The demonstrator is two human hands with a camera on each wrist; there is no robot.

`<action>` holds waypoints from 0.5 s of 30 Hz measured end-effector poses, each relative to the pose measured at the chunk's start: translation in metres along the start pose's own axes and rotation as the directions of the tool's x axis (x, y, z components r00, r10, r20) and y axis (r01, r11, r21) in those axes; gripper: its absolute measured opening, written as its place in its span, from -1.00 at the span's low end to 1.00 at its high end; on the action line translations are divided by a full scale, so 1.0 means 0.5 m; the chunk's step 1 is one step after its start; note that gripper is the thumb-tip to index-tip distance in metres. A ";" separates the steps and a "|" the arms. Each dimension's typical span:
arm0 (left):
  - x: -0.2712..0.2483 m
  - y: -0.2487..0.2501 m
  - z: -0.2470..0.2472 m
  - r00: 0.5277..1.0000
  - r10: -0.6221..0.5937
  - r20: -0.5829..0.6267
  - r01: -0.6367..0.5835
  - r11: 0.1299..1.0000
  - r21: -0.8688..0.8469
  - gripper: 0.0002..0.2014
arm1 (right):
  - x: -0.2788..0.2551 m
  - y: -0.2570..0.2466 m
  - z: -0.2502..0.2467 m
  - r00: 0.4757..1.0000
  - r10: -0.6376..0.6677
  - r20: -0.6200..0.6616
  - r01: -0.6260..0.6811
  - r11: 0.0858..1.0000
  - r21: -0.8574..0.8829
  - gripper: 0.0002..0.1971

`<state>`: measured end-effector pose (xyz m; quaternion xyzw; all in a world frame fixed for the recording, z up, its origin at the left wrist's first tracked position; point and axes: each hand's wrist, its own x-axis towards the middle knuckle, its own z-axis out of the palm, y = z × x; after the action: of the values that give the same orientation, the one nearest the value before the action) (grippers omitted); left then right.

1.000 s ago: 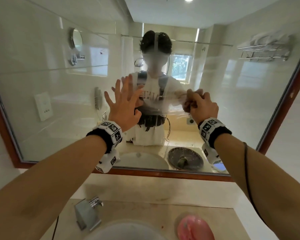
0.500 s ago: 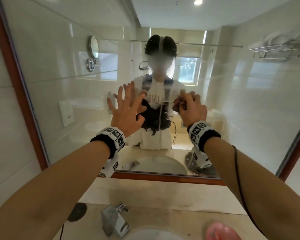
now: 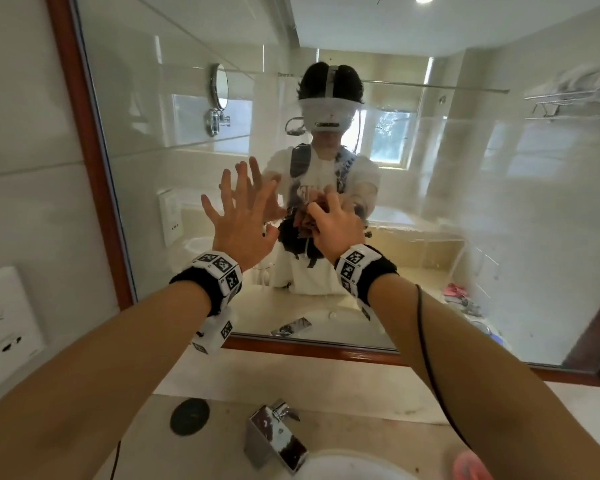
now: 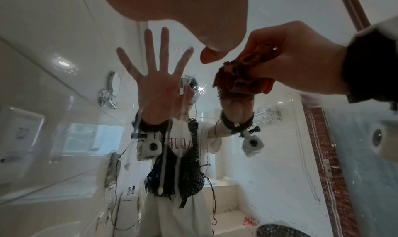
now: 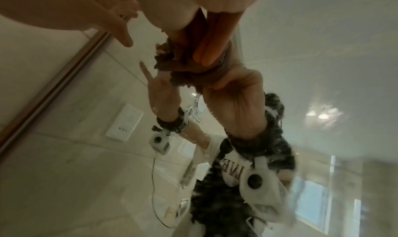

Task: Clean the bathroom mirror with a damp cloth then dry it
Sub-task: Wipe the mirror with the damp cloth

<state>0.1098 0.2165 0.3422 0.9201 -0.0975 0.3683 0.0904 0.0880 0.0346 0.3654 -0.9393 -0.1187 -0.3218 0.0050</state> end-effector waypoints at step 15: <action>-0.008 0.067 0.005 1.000 -0.011 0.013 0.012 1.000 -0.017 -0.01 | -0.084 0.250 -0.053 0.944 0.325 -0.064 -0.324 0.946 0.014 -0.55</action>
<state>0.1004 0.1841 0.3410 0.9222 -0.0959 0.3612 0.0997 0.0684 -0.0981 0.3694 -0.9351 0.0372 -0.3468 0.0634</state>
